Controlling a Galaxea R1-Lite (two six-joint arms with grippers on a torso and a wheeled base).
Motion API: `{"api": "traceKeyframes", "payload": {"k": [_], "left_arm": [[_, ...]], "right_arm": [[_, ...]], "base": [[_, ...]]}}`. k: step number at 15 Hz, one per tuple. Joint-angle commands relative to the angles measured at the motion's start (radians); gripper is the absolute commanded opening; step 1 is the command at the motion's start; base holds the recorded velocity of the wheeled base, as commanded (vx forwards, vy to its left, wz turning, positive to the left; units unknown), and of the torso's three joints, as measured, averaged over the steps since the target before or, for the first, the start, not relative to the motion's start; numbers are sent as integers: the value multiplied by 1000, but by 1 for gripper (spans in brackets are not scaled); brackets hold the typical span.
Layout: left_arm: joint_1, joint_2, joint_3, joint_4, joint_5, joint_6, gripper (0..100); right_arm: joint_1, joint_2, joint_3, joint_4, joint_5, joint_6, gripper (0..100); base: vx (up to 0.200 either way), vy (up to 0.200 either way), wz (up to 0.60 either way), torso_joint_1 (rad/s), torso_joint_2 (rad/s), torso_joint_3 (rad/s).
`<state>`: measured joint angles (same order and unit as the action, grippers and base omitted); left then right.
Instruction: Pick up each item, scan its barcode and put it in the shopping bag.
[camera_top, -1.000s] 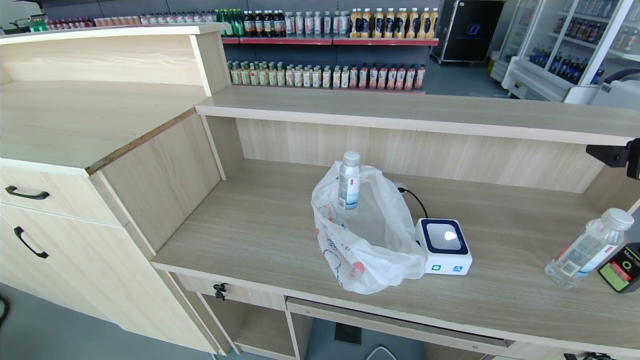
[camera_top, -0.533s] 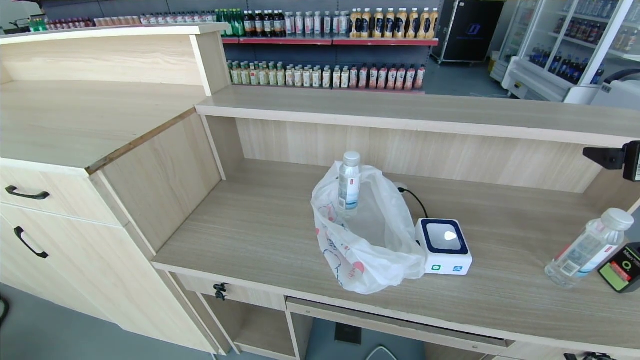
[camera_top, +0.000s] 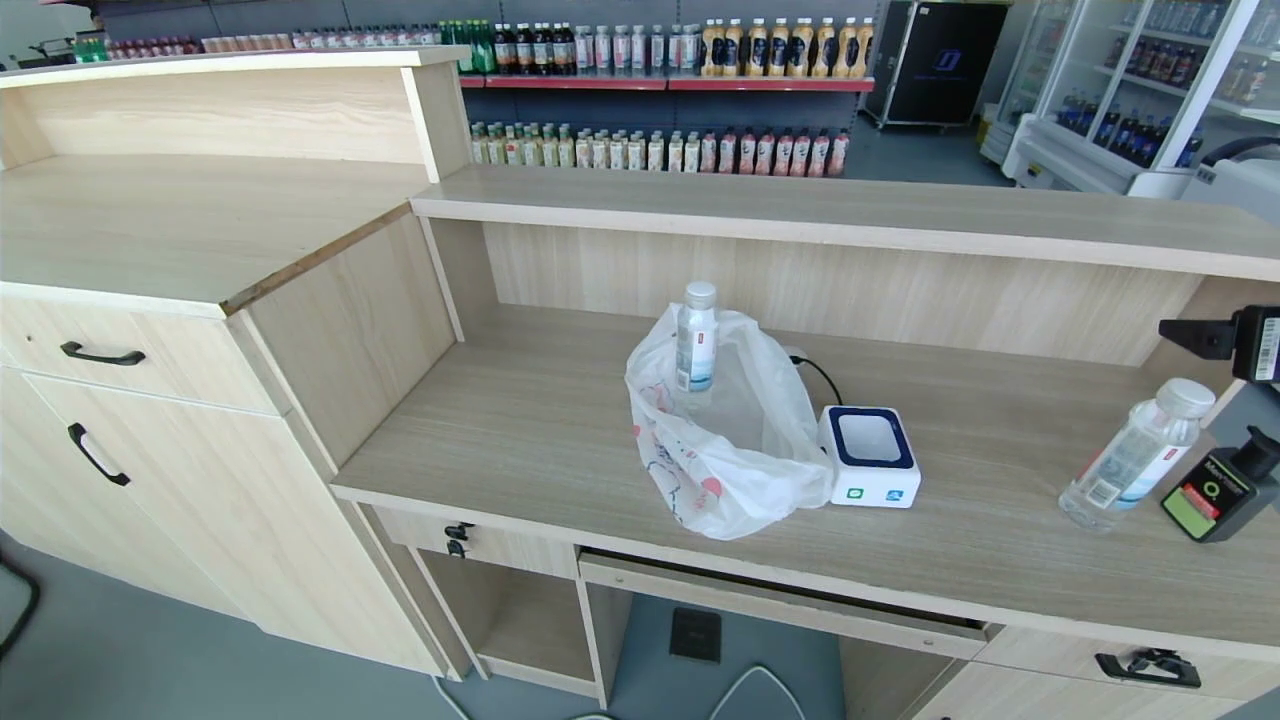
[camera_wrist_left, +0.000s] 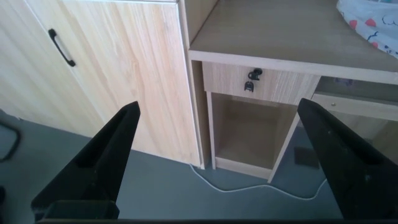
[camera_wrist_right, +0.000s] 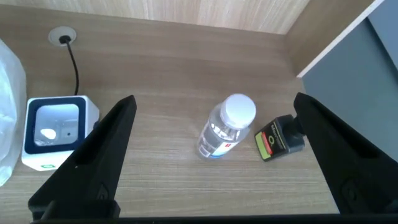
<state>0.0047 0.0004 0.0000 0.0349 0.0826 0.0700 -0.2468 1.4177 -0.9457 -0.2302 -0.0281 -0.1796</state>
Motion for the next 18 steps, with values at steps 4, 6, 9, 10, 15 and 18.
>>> {"api": "traceKeyframes", "payload": {"k": [4, 6, 9, 10, 15, 18], "left_arm": [[1, 0, 0, 0, 0, 1, 100], [0, 0, 0, 0, 0, 1, 100], [0, 0, 0, 0, 0, 1, 100], [1, 0, 0, 0, 0, 1, 100], [1, 1, 0, 0, 0, 1, 100], [0, 1, 0, 0, 0, 1, 100]], "right_arm": [[-52, 67, -2, -8, -42, 37, 100], [-74, 95, 13, -27, -56, 31, 100], [-111, 133, 28, -43, -65, 34, 100], [-124, 130, 55, -47, -67, 31, 100], [-220, 101, 137, -126, -70, 28, 100], [-239, 155, 185, -213, -69, 28, 100]], "base": [[0, 0, 0, 0, 0, 0], [0, 0, 0, 0, 0, 0], [0, 0, 0, 0, 0, 0], [0, 0, 0, 0, 0, 0], [0, 0, 0, 0, 0, 0], [0, 0, 0, 0, 0, 0]]}}
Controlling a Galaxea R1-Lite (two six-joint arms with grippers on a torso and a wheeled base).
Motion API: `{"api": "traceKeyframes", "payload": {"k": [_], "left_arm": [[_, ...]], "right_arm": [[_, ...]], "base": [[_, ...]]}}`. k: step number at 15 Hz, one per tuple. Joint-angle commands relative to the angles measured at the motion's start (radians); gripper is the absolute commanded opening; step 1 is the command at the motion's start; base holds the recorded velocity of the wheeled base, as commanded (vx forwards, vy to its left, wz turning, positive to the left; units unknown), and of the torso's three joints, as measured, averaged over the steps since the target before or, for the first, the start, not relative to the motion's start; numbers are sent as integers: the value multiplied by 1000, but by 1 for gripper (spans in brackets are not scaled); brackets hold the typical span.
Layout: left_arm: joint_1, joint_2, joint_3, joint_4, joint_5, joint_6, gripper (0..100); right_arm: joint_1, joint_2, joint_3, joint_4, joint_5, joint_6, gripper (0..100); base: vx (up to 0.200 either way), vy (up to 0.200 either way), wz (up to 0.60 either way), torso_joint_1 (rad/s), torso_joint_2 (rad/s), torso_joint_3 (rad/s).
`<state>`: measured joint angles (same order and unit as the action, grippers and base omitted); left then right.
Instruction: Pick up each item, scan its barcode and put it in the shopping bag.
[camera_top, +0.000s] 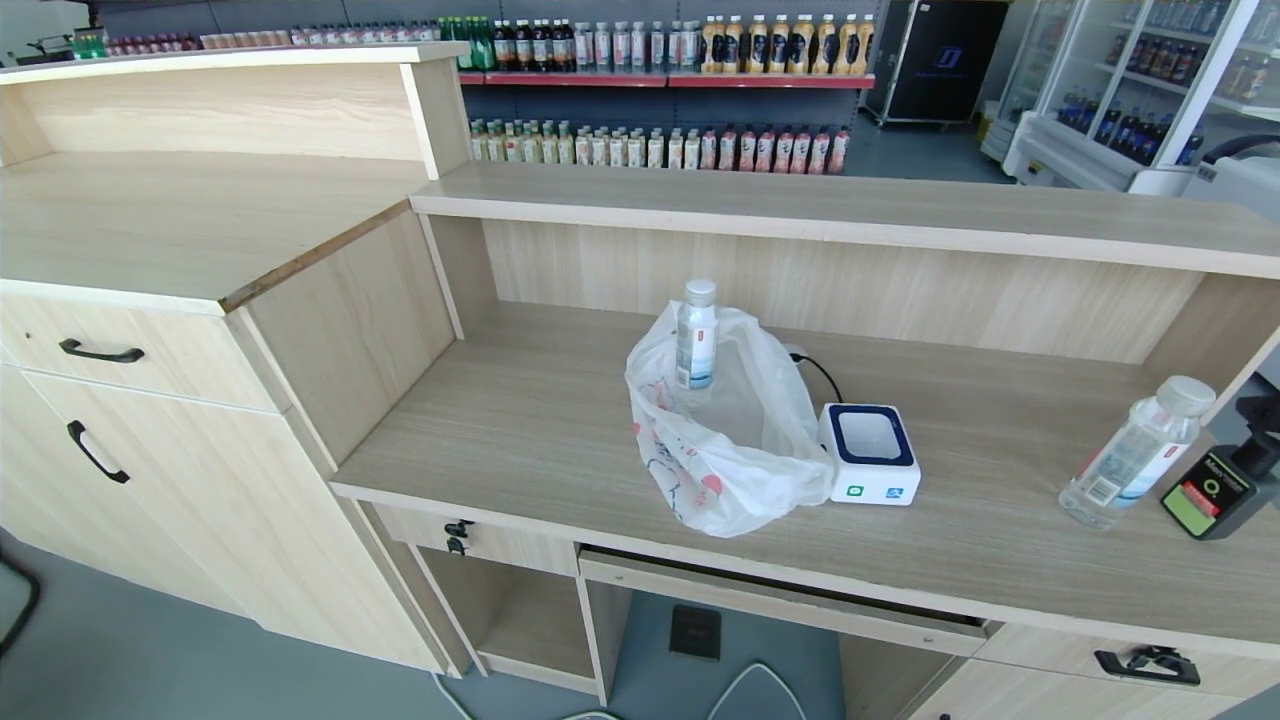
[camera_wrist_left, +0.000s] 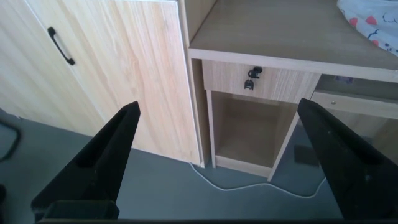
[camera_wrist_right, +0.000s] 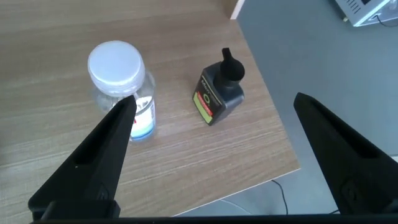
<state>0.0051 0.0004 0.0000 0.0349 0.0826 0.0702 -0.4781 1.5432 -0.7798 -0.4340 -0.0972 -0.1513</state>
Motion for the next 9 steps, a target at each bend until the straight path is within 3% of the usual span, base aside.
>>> {"api": "traceKeyframes", "payload": {"k": [1, 4, 9], "left_arm": [[-1, 1, 0, 0, 0, 0, 100], [-1, 0, 0, 0, 0, 0, 100], [1, 1, 0, 0, 0, 0, 100]], "right_arm": [[-10, 67, 34, -49, 2, -2, 100], [-7, 132, 28, -57, 14, -51, 100], [-1, 193, 33, -106, 212, -177, 100]], "base": [[0, 0, 0, 0, 0, 0], [0, 0, 0, 0, 0, 0], [0, 0, 0, 0, 0, 0]]}}
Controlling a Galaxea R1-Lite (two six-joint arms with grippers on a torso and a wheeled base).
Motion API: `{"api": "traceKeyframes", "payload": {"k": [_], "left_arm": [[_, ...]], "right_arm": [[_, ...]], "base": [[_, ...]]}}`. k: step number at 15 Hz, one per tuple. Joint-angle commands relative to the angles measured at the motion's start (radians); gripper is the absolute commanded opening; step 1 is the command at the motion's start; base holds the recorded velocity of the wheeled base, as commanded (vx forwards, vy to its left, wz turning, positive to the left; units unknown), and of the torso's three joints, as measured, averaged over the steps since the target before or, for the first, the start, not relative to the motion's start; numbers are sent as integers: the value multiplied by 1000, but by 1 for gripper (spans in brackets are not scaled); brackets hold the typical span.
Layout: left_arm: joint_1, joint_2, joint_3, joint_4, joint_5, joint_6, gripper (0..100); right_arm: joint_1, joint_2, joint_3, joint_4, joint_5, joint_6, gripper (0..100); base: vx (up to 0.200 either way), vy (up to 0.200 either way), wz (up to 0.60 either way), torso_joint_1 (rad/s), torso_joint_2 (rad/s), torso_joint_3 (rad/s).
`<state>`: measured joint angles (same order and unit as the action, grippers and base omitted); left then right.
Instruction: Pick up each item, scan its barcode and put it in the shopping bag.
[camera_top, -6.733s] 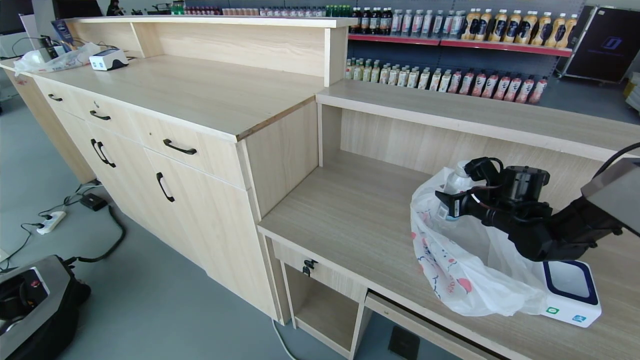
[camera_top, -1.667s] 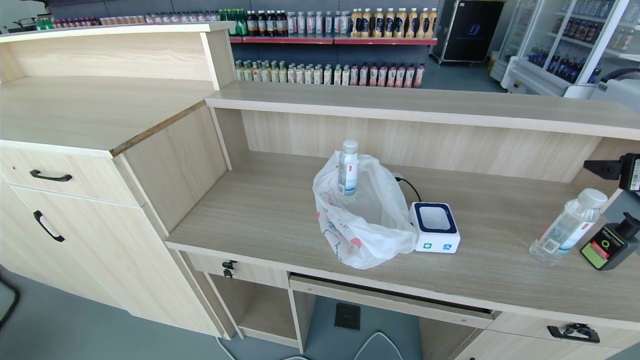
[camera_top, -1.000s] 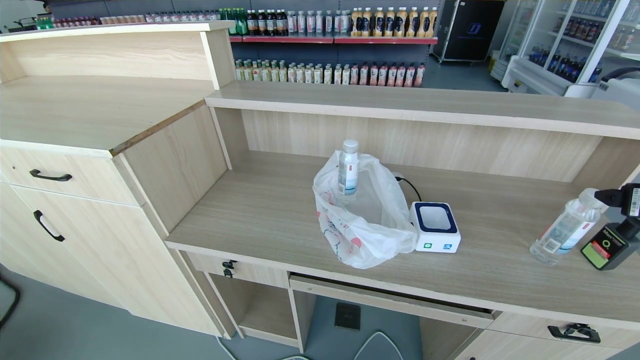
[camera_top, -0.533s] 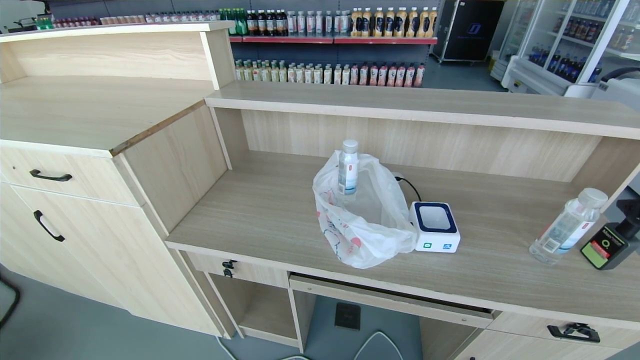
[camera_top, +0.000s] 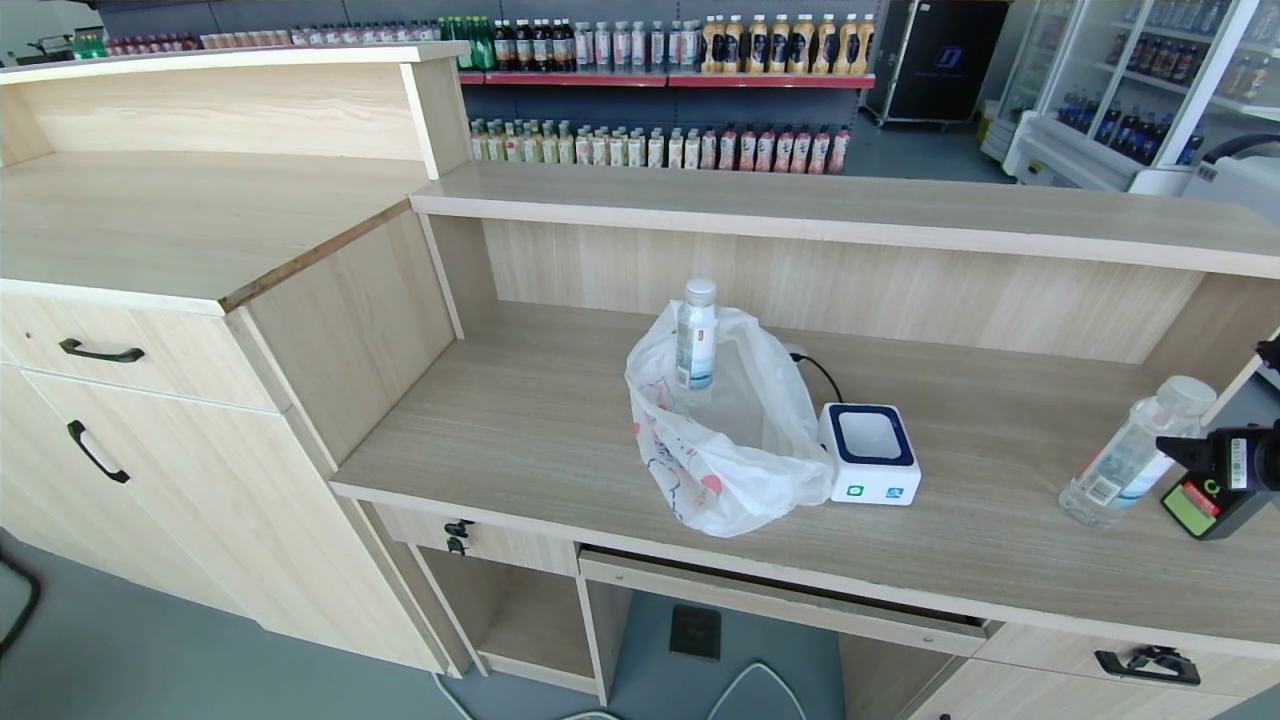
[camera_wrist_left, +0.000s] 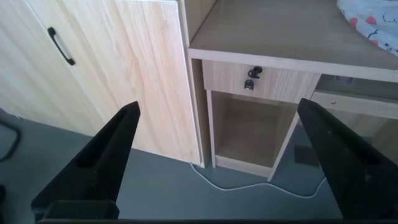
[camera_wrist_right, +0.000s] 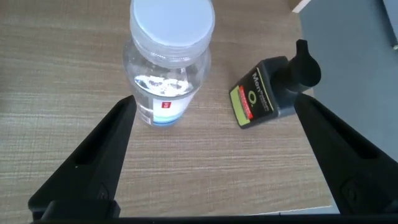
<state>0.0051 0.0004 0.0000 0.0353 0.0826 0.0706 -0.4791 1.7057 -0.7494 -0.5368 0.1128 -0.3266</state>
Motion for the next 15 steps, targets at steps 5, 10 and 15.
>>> {"api": "traceKeyframes", "payload": {"k": [5, 10, 15], "left_arm": [[1, 1, 0, 0, 0, 0, 100], [1, 0, 0, 0, 0, 0, 100], [1, 0, 0, 0, 0, 0, 100]], "right_arm": [[17, 107, 4, -89, 73, -63, 100], [14, 178, 8, -163, 117, -80, 100], [17, 235, 15, -249, 177, -83, 100]], "base": [[0, 0, 0, 0, 0, 0], [0, 0, 0, 0, 0, 0], [0, 0, 0, 0, 0, 0]]}}
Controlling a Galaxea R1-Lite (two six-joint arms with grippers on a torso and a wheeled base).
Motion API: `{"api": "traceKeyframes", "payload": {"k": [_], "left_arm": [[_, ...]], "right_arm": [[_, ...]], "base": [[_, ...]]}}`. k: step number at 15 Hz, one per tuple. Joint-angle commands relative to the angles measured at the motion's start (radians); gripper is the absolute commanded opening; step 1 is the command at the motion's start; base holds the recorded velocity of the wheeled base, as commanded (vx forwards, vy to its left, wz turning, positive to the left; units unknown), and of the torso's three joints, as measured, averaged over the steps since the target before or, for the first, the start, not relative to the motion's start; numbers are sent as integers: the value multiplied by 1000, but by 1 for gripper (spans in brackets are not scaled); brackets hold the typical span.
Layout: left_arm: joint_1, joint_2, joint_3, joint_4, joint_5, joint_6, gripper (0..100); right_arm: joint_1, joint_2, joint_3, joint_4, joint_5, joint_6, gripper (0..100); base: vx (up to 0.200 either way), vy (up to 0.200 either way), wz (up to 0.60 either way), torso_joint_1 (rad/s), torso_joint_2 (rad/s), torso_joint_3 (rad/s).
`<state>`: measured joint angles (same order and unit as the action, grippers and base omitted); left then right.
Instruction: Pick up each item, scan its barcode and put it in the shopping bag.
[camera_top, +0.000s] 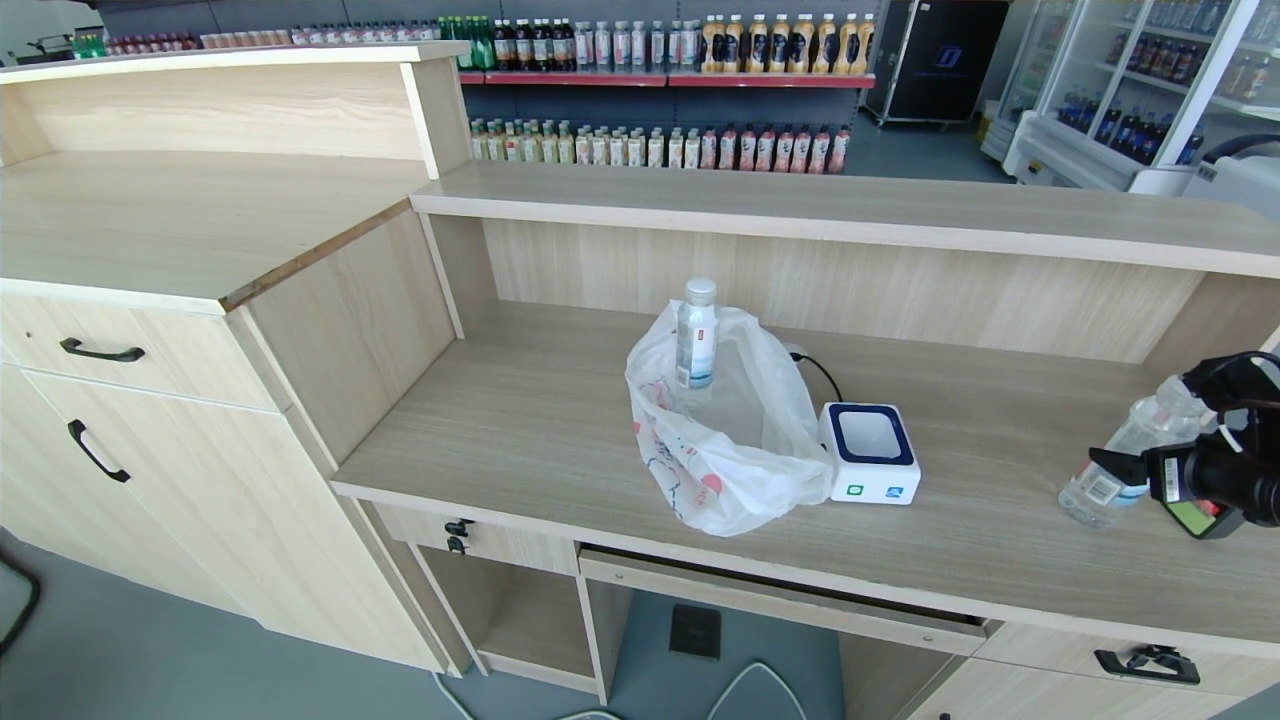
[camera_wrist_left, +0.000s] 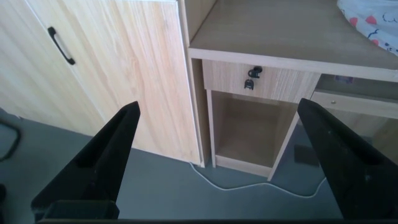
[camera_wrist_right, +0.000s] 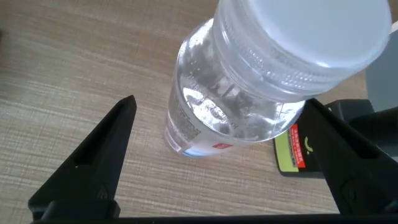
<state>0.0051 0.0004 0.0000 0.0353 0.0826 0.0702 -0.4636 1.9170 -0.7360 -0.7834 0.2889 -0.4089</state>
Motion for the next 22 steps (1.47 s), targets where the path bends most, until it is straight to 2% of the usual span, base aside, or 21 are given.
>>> {"api": "traceKeyframes", "payload": {"k": [1, 6, 21, 22], "left_arm": [[-1, 0, 0, 0, 0, 0, 100], [1, 0, 0, 0, 0, 0, 100], [1, 0, 0, 0, 0, 0, 100], [-1, 0, 0, 0, 0, 0, 100]], "right_arm": [[2, 34, 6, -20, 18, -1, 100], [3, 88, 7, -106, 88, -1, 100], [46, 204, -3, -324, 161, 10, 100], [43, 201, -5, -329, 187, 12, 0]], "base": [[0, 0, 0, 0, 0, 0], [0, 0, 0, 0, 0, 0], [0, 0, 0, 0, 0, 0], [0, 0, 0, 0, 0, 0]]}}
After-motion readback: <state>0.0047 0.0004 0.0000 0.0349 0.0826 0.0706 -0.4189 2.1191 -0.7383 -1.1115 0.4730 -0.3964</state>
